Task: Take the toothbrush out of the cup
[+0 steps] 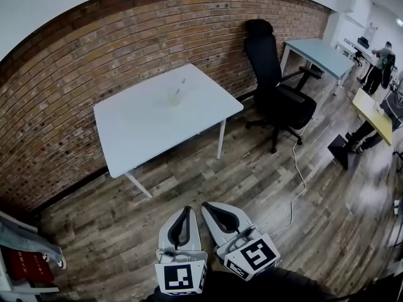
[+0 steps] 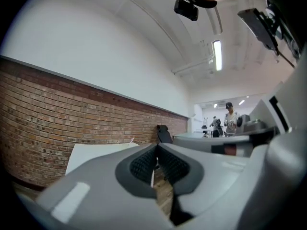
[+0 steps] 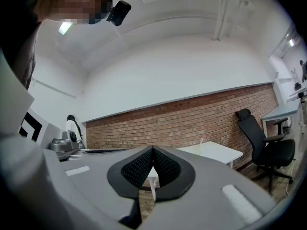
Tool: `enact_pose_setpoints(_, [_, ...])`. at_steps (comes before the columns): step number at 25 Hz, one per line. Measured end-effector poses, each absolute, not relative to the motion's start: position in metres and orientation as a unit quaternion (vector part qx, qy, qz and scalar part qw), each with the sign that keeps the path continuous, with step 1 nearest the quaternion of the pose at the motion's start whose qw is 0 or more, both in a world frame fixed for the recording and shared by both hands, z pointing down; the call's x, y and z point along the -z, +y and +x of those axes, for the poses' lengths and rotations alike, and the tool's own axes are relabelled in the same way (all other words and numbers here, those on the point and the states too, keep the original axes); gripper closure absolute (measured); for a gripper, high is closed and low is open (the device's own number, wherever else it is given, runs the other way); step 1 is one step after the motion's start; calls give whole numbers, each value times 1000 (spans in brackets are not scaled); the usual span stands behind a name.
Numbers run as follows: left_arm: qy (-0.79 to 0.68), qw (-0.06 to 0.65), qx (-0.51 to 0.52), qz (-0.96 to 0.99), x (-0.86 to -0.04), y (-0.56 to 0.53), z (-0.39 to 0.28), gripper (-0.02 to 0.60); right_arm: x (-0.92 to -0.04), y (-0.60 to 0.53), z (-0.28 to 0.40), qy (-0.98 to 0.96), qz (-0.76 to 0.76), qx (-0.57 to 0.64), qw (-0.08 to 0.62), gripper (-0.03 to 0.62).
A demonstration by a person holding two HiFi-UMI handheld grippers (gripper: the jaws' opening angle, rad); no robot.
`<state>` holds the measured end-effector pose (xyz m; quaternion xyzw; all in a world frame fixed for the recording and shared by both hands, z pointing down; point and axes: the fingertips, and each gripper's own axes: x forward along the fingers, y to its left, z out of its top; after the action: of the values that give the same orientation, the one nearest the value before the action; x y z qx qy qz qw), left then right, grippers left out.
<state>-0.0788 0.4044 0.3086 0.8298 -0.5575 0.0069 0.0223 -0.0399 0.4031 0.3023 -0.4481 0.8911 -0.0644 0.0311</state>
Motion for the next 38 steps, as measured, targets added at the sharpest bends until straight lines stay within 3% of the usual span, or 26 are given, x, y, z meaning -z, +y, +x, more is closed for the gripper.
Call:
enact_pose_setpoints(17, [-551,36,-56,832,-332,291,-24,574,-325,293,11,890,-447,88,34,594])
enact_pose_setpoints(38, [-585,-4,-61,809,-306,183,5,574,-303,174,45,904,-412,87,68,594])
